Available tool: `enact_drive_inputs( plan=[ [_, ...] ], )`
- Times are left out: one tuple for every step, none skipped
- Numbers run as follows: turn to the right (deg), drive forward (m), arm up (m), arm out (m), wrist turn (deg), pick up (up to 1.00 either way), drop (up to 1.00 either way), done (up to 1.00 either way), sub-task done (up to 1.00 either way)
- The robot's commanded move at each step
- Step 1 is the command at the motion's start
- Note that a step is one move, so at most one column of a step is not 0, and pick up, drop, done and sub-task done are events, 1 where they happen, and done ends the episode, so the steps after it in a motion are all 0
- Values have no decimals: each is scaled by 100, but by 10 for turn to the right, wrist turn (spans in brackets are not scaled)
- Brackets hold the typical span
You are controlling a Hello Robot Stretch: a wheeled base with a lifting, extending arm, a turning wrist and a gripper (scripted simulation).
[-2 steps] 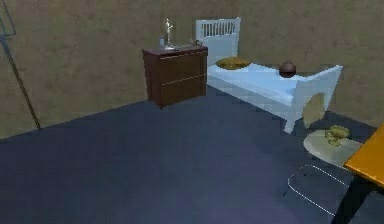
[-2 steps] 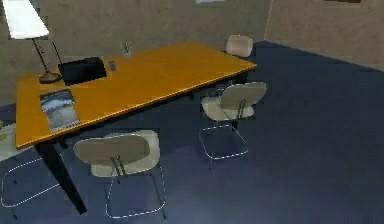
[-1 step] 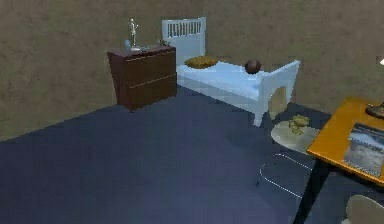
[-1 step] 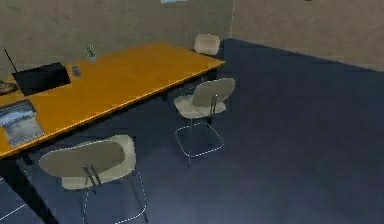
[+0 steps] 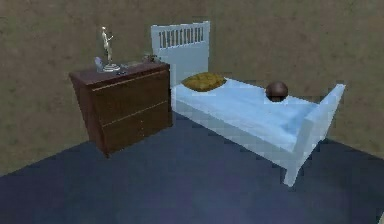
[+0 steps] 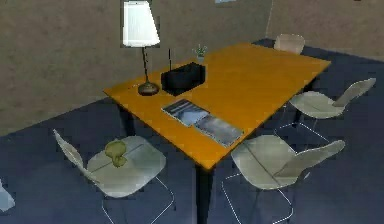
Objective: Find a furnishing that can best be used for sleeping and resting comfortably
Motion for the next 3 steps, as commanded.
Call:
enact_drive_inputs(
  plan=[
    [0,65,0,0,0,0,0,0,0],
    [390,0,0,0,0,0,0,0,0],
    [0,30,0,0,0,0,0,0,0]
  ],
)
